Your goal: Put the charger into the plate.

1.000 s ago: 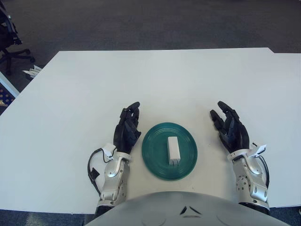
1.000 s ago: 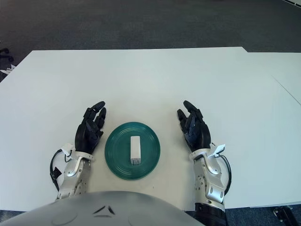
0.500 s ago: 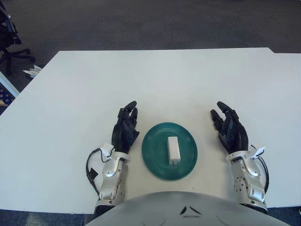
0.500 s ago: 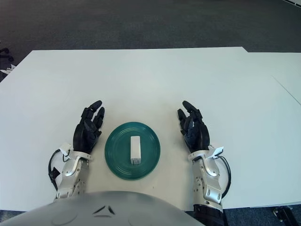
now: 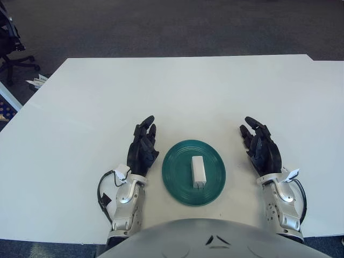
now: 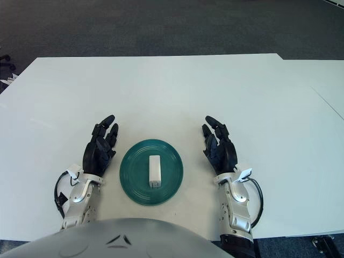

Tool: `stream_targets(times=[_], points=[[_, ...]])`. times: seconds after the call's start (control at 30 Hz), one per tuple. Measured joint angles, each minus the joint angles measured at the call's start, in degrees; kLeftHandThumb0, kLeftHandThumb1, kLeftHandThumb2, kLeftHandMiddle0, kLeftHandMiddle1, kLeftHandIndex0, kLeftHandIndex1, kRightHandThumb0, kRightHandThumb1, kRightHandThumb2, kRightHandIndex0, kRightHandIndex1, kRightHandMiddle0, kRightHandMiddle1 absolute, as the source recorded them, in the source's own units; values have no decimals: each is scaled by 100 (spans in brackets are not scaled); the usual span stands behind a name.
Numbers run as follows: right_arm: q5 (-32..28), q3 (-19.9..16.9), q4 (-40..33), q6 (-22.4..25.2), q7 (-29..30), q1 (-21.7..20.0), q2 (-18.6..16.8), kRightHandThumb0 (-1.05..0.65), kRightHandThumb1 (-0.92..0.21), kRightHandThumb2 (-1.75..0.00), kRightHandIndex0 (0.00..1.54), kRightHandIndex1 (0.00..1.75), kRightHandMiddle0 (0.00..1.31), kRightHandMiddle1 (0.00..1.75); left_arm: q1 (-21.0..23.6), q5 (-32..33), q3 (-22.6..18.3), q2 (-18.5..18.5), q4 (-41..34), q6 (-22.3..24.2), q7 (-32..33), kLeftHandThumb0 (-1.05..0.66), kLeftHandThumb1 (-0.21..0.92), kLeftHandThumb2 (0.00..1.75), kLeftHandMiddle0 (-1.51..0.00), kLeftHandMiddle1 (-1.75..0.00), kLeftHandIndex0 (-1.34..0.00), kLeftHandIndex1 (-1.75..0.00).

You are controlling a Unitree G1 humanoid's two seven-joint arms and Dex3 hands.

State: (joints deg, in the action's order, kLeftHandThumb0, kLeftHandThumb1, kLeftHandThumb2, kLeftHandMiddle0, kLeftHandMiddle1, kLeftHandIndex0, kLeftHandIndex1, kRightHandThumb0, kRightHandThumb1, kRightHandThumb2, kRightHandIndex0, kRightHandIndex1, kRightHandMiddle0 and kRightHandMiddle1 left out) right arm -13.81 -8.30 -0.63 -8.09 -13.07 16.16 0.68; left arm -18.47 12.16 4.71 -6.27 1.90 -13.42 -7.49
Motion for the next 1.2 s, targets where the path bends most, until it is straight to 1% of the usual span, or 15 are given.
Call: stream_targets(times=[0.17,0.33,0.57,0.9,1.2], points=[[79,46,19,-54,51,4,19,-98,-92,-75,30,1,0,77,-4,-17,-16,3,-23,67,5,-105,92,104,-12,0,0,-57],[126,90,21,-84,117,10,14,-99,-92,-74,37,4,3,79,-25,-14,-39,21,-105,177,5,-105,92,103,-10,0,0,-54],[127,130,9,-85,160,20,0,-98,-92,-72,40,5,2,79,-64,39,-118,53,-161,216,-13,-105,92,101,-9,0,0,-53],[104,184,-43,-32,180,43,-6,-94,-92,-70,44,5,3,80,-61,74,-229,71,-87,81,-96,-105,92,99,-6,0,0,-53],[90,183,-65,16,232,42,-10,-93,-92,-68,46,6,5,81,-39,56,-240,83,-13,-30,-107,-105,92,97,-4,0,0,-50]])
